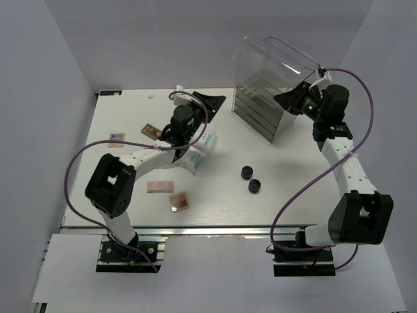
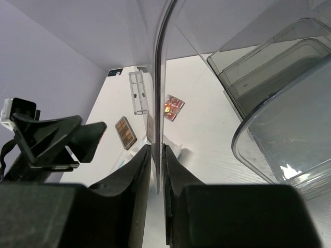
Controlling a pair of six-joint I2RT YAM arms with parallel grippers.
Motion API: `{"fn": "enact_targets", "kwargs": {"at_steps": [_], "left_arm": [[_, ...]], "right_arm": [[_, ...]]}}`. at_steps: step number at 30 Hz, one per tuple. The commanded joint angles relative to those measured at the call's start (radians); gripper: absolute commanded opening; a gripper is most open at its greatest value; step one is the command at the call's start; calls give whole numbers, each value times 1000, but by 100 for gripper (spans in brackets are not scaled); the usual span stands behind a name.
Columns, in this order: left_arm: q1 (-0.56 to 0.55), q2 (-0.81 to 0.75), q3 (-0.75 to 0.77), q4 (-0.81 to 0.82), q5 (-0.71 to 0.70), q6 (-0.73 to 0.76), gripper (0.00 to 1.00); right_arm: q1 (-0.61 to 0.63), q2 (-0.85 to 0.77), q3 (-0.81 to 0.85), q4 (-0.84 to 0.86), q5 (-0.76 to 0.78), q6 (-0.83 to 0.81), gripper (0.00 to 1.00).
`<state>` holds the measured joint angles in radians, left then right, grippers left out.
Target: Organize the makeup
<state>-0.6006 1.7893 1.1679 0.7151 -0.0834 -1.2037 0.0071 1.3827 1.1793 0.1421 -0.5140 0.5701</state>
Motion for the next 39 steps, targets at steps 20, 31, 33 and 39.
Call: {"fn": "enact_targets", "kwargs": {"at_steps": [20,31,33,39], "left_arm": [[134,289,521,-1421,-240,-96,80],[154,361,532,-1373,-216,-108,52],[154,342,503,-1338,-214,-106,42],[153,268,417,-1202,-142,-59,4]], "right_arm": [[5,-37,-3,111,-8,27,19],[4,-36,-1,111,-6,22,20],[5,-36,-3,109,-4,24,20],[4,-40,-6,109,-3,22,20]]}}
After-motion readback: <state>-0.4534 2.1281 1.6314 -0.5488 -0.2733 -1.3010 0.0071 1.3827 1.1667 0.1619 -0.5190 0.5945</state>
